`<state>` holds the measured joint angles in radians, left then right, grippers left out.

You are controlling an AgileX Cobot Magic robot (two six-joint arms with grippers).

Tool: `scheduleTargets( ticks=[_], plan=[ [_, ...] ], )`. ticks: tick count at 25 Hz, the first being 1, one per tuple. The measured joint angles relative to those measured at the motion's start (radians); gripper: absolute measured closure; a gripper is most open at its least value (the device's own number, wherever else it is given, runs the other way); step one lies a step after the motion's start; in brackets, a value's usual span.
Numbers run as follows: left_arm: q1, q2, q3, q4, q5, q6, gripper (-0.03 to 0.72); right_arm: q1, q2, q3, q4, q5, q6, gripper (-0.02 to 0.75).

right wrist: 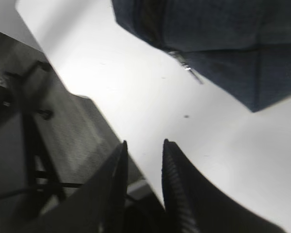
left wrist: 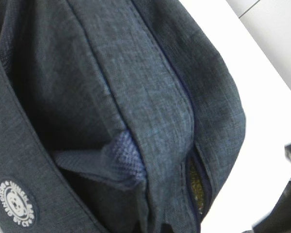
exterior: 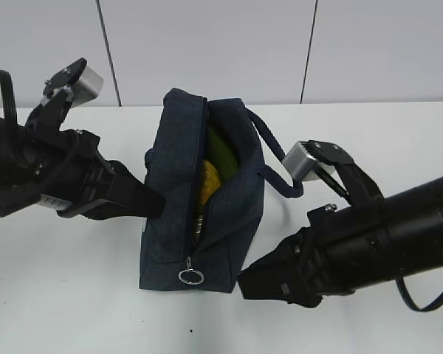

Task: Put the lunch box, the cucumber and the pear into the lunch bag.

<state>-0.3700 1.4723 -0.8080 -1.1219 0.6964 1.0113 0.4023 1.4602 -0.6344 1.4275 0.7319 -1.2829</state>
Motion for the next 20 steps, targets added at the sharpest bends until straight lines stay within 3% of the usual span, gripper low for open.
scheduleTargets(
  ticks=[6,13,17,20],
  plan=[
    [0.000,0.000,0.000,0.000,0.000,0.000,0.701,0.000,0.000,-0.125,-0.429,-0.204,0.115,0.531],
    [0.000,0.000,0.000,0.000,-0.003,0.000,0.701,-0.001,0.000,-0.195,-0.810,-0.365,0.219,0.531],
    [0.000,0.000,0.000,0.000,-0.003,0.000,0.701,-0.002,0.000,-0.200,-0.931,-0.396,0.301,0.531],
    [0.000,0.000,0.000,0.000,-0.003,0.000,0.701,-0.002,0.000,-0.200,-0.931,-0.400,0.398,0.531]
  ],
)
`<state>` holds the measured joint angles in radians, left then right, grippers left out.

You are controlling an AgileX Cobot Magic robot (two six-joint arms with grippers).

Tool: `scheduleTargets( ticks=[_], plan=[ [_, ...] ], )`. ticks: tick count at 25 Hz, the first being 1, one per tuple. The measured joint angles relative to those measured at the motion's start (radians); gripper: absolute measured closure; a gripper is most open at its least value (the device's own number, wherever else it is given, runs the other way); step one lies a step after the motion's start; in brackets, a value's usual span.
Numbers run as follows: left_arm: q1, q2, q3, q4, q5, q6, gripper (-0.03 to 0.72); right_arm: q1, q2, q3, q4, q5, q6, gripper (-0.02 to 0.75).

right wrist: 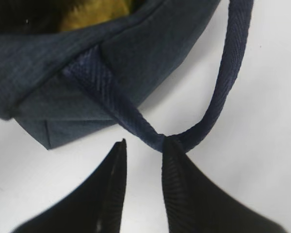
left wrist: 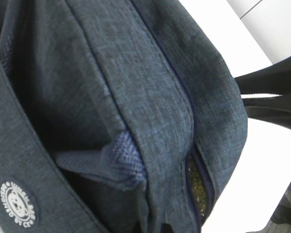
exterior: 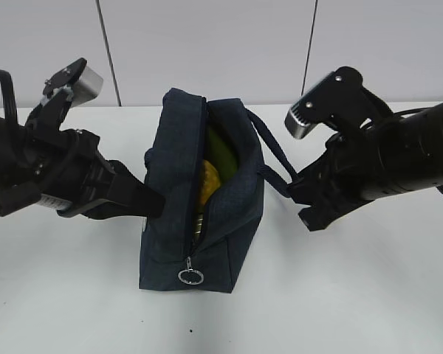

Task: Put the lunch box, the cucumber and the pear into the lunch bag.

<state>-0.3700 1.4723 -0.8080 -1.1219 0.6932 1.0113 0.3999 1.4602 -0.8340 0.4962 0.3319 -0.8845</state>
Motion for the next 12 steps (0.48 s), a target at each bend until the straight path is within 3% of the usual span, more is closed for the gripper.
scheduleTargets(
  ticks=[5,9,12],
  plan=[
    [0.000,0.000,0.000,0.000,-0.002,0.000,0.701,0.000,0.000,0.000,0.204,0.026,0.161,0.531],
    [0.000,0.000,0.000,0.000,-0.003,0.000,0.701,0.000,0.000,0.000,0.387,0.104,0.176,0.531],
    [0.000,0.000,0.000,0.000,-0.003,0.000,0.701,0.000,0.000,0.000,0.452,0.174,0.164,0.531]
  ],
)
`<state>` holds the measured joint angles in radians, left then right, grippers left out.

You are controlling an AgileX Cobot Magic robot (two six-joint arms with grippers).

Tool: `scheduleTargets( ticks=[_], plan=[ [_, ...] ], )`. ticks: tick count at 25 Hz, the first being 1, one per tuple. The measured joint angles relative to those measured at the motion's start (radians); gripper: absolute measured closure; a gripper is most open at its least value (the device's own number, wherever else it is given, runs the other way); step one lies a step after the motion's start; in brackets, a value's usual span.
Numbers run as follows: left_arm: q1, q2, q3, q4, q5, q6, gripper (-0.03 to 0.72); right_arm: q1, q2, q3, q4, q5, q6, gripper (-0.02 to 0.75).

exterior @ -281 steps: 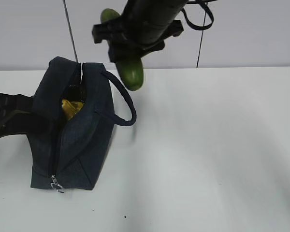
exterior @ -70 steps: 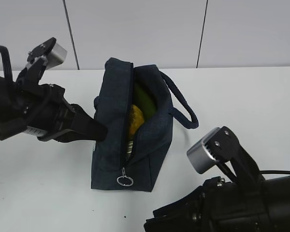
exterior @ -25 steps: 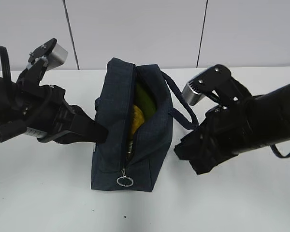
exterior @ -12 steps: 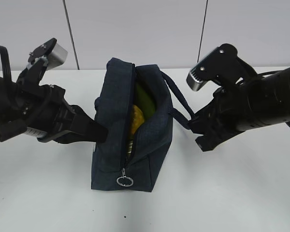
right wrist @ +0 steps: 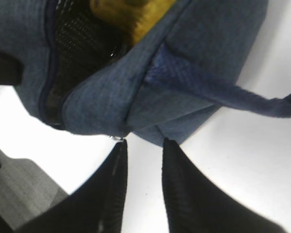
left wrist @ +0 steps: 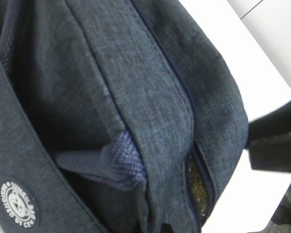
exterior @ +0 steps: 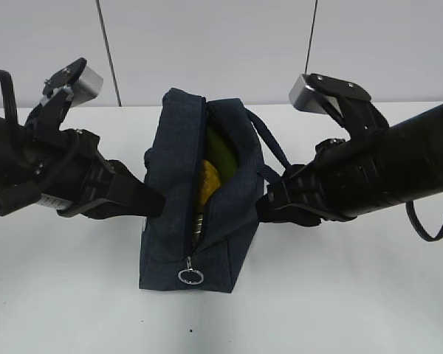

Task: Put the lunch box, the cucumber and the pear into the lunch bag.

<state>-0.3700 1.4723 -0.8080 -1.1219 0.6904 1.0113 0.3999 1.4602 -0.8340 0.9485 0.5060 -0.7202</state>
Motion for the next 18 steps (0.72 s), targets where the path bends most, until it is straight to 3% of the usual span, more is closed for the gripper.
scheduleTargets(
  ticks=[6,9,14,18],
  plan=[
    [0.000,0.000,0.000,0.000,0.000,0.000,0.701,0.000,0.000,0.033,0.137,0.119,-0.149,0.532],
    [0.000,0.000,0.000,0.000,0.000,0.000,0.701,0.000,0.000,0.108,0.316,0.152,-0.374,0.532],
    [0.000,0.000,0.000,0.000,0.001,0.000,0.701,0.000,0.000,0.240,0.731,0.188,-0.855,0.532],
    [0.000,0.000,0.000,0.000,0.002,0.000,0.701,0.000,0.012,0.260,0.821,0.160,-1.055,0.532]
  ],
)
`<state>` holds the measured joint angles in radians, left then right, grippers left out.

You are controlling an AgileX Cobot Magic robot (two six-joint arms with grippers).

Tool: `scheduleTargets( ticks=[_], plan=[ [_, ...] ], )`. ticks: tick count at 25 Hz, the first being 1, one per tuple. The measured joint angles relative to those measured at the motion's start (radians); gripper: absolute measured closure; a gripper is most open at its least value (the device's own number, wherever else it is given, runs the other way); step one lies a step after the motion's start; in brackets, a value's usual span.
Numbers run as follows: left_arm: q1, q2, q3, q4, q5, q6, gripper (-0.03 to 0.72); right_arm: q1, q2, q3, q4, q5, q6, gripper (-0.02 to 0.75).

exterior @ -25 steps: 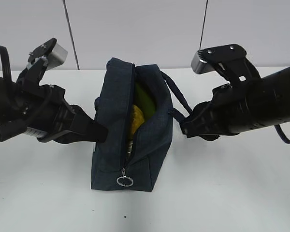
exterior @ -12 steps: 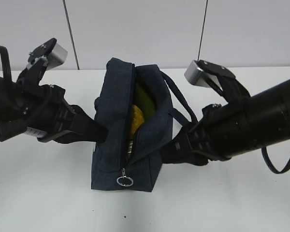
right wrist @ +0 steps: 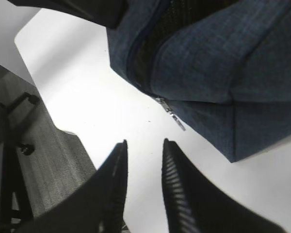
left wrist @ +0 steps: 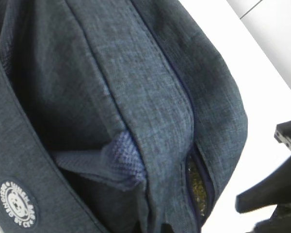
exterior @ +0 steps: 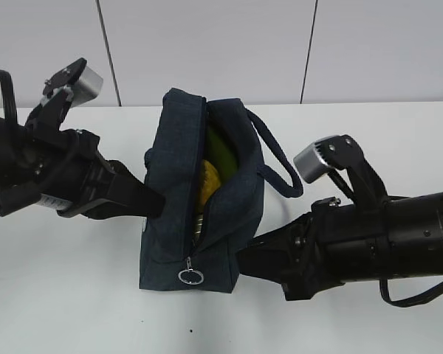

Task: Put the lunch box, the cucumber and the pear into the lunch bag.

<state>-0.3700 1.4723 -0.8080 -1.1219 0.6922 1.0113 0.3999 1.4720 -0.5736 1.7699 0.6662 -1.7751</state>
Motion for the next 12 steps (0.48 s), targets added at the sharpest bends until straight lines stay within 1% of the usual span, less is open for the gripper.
scheduleTargets(
  ticks=[3,6,12],
  plan=[
    [0.000,0.000,0.000,-0.005,0.000,0.000,0.701,0.000,0.033,0.000,0.012,-0.036,-0.075,0.532],
    [0.000,0.000,0.000,-0.031,0.000,0.000,0.701,0.000,0.081,0.000,0.015,-0.033,-0.170,0.531],
    [0.000,0.000,0.000,-0.074,0.000,0.000,0.701,0.000,0.225,0.000,0.020,0.064,-0.430,0.529]
  ],
)
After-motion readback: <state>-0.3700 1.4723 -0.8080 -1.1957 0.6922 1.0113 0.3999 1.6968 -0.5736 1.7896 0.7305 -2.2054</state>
